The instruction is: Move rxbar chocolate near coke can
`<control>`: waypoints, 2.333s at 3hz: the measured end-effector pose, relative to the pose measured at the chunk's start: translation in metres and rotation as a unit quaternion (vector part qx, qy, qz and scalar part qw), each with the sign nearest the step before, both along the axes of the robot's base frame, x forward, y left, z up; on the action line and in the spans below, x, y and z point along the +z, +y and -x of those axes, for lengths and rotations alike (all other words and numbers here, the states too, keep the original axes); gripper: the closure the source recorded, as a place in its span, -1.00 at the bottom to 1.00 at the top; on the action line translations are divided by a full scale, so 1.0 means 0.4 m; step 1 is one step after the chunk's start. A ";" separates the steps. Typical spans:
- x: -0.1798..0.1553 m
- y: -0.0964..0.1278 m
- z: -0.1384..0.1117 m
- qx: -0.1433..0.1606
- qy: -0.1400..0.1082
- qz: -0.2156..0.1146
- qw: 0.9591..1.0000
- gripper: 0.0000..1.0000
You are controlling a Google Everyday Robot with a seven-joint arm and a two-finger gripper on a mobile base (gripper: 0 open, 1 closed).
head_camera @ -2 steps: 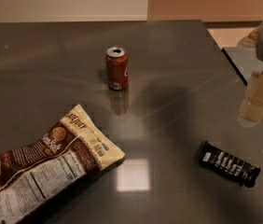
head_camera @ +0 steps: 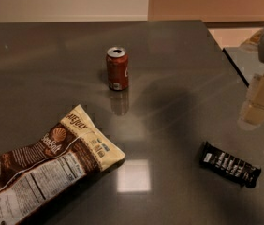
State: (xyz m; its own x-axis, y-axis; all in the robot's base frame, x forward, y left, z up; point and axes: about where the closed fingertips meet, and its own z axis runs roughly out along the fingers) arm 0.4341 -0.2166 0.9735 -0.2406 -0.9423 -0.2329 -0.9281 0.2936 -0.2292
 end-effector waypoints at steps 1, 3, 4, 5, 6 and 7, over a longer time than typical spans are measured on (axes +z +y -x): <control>-0.024 0.001 0.044 -0.016 0.007 -0.029 0.999 -1.00; -0.114 -0.017 0.142 -0.026 0.023 -0.054 0.998 -1.00; -0.175 -0.027 0.183 -0.027 0.037 -0.059 0.997 -1.00; -0.233 -0.035 0.218 -0.031 0.051 -0.067 0.996 -1.00; -0.276 -0.033 0.238 -0.029 0.055 -0.078 0.995 -1.00; -0.310 -0.023 0.248 -0.023 0.056 -0.082 0.995 -1.00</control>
Offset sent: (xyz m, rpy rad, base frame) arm -0.0666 -0.0054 -0.0488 0.1350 0.0538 -0.0615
